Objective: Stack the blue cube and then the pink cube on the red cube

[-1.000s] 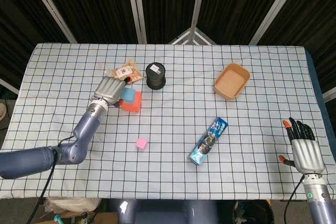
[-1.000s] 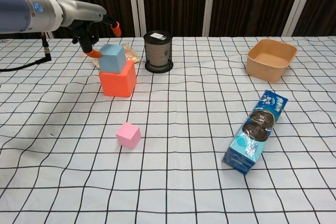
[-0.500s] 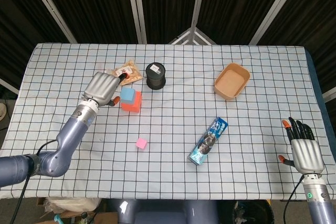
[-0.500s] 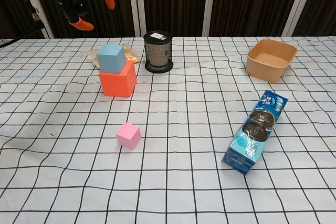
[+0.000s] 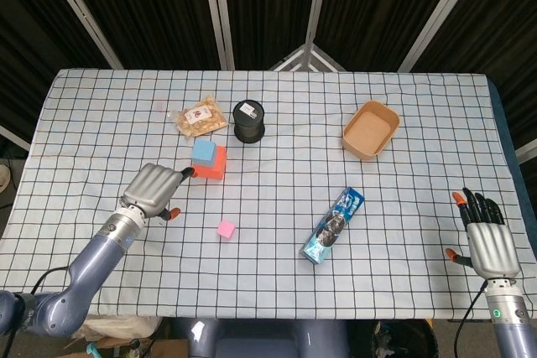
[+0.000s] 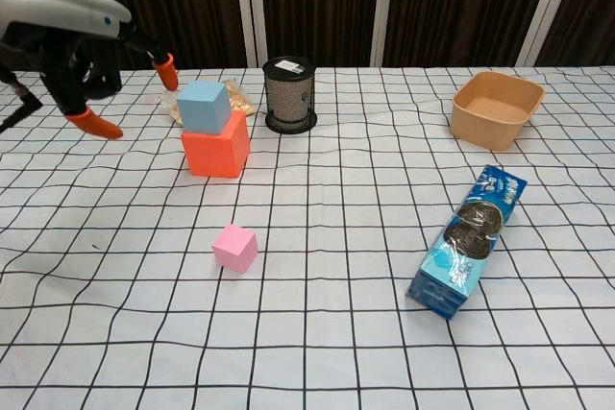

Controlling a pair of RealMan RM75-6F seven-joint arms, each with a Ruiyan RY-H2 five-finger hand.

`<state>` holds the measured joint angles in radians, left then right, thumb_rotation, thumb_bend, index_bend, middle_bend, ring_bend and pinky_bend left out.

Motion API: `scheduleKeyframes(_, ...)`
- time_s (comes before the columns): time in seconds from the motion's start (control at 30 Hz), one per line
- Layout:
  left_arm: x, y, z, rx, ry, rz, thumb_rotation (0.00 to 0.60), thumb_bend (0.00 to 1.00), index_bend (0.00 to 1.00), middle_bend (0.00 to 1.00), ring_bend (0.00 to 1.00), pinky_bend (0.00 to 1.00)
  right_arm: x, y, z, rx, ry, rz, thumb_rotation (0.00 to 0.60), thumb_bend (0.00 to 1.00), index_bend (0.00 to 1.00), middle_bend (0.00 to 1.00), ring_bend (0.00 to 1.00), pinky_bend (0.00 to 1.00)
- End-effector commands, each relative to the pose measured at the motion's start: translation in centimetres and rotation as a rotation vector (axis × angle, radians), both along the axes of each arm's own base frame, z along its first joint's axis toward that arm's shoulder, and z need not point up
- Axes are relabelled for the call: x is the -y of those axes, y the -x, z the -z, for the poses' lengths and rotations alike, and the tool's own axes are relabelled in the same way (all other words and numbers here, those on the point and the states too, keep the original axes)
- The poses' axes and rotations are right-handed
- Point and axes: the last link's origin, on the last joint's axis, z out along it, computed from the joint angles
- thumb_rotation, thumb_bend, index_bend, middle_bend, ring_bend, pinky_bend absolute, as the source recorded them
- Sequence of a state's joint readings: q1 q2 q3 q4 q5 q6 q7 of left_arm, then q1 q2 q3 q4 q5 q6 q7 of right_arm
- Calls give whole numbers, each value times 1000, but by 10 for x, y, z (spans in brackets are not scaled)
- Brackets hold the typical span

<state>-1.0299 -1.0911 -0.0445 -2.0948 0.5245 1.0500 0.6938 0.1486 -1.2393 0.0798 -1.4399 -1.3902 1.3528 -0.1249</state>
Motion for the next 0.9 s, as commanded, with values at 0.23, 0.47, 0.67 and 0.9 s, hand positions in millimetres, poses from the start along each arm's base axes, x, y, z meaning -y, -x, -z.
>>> scheduleKeyframes(0.23, -4, 13, 53, -33, 64, -14, 600, 301, 236, 852, 635, 631, 0, 1, 0, 3, -3, 3, 600, 109, 18, 0, 0, 88)
scheduleKeyframes(0.47, -10, 5, 77, 1, 88, 46, 600, 349, 315, 856, 638, 633, 2, 3, 0, 5, -7, 12, 600, 109, 18, 0, 0, 88)
scheduleKeyframes(0.67, -7, -6, 88, 9, 100, 94, 600, 376, 320, 854, 638, 634, 2, 3, 0, 5, -10, 9, 600, 109, 18, 0, 0, 88)
scheduleKeyframes(0.9, -3, -11, 99, -12, 121, 117, 600, 353, 249, 853, 638, 633, 1, 1, 0, 8, -9, 3, 600, 109, 18, 0, 0, 88)
